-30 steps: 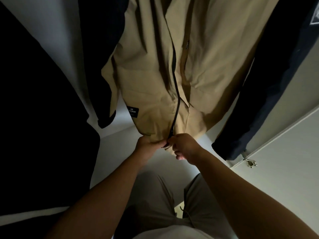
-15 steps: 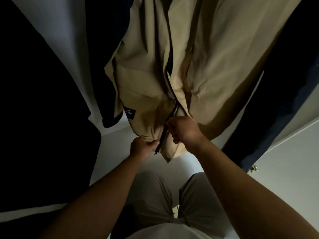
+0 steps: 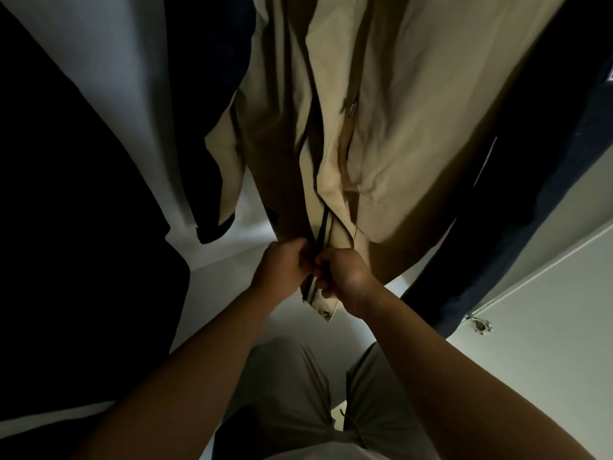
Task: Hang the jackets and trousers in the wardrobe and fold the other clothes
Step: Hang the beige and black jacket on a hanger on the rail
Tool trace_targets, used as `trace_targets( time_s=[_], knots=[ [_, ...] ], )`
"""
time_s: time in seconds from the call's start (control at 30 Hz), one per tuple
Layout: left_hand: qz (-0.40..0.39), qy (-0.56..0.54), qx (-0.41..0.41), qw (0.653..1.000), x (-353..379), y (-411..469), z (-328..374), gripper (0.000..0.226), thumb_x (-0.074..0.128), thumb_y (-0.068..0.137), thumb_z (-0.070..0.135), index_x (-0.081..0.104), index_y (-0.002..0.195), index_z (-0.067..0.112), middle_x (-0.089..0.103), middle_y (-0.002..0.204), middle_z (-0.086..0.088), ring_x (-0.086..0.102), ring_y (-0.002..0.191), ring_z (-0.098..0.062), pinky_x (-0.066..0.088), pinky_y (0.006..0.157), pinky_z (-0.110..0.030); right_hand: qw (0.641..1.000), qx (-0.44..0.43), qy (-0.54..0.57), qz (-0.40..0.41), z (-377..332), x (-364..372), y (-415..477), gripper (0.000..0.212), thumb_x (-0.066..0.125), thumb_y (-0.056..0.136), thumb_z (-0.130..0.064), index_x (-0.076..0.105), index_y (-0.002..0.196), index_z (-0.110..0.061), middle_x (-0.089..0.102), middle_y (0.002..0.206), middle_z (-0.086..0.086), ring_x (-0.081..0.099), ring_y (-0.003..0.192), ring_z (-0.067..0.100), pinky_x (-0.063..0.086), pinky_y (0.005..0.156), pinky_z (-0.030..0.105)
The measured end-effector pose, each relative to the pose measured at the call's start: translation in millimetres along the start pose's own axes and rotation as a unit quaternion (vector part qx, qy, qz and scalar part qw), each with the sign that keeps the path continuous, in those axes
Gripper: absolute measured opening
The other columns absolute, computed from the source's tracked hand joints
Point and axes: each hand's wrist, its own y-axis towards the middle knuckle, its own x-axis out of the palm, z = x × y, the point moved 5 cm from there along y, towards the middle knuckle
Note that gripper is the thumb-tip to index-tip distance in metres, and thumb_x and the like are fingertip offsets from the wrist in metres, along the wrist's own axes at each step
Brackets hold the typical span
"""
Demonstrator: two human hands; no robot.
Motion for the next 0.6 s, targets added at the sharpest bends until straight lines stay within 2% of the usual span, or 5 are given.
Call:
trace_targets(
  time_s=[0.07,0.13,0.23,0.37,0.6],
  knots=[
    [0.033,0.02,0.01,0.999,3,3,-4,0.028,0.071,0.089,0.02,0.052,0.071,0.03,0.056,0.066,0.012,0.063,0.074,-0.017,0.05,0.067,-0.03,1.0,0.004,-0.002,0.002,0,1,-2,0.022,0.044,0.09,-0.01,0.064,0.097,-0.006,0.045,0.073,0.014,0.033,0.052,0.017,0.025,0.048,0.029],
    [0.044,0.027,0.006,0.999,5,4,-6,0.035,0.072,0.089,0.022,0.047,0.068,0.034,0.053,0.061,0.014,0.061,0.069,-0.013,0.052,0.066,-0.03,1.0,-0.004,0.016,0.003,-4,2,-4,0.013,0.043,0.089,-0.008,0.052,0.08,-0.01,0.038,0.071,0.013,0.028,0.049,0.016,0.021,0.049,0.029],
    [0.049,0.023,-0.017,0.998,6,6,-13,0.031,0.073,0.088,0.029,0.051,0.067,0.032,0.057,0.064,0.015,0.062,0.07,-0.007,0.047,0.068,-0.024,0.997,-0.044,0.055,-0.001,-25,0,-8,0.024,0.043,0.09,-0.007,0.042,0.068,-0.016,0.043,0.055,0.005,0.028,0.046,0.014,0.02,0.05,0.031],
    [0.036,0.052,-0.033,0.997,1,7,-16,0.024,0.073,0.088,0.039,0.059,0.075,0.023,0.065,0.071,0.008,0.066,0.072,-0.007,0.057,0.074,-0.03,0.993,-0.12,0.007,-0.01,-56,-4,-17,0.033,0.05,0.088,-0.011,0.05,0.056,-0.02,0.042,0.05,-0.001,0.036,0.042,0.013,0.029,0.048,0.031],
    [0.048,-0.043,-0.024,0.998,-11,6,-1,0.024,0.074,0.084,0.05,0.064,0.093,0.029,0.071,0.091,0.011,0.068,0.091,-0.009,0.059,0.082,-0.038,0.996,-0.093,0.006,0.015,-41,-11,-13,0.025,0.049,0.092,-0.015,0.053,0.067,-0.016,0.038,0.051,-0.001,0.031,0.045,0.014,0.027,0.048,0.028]
  ],
)
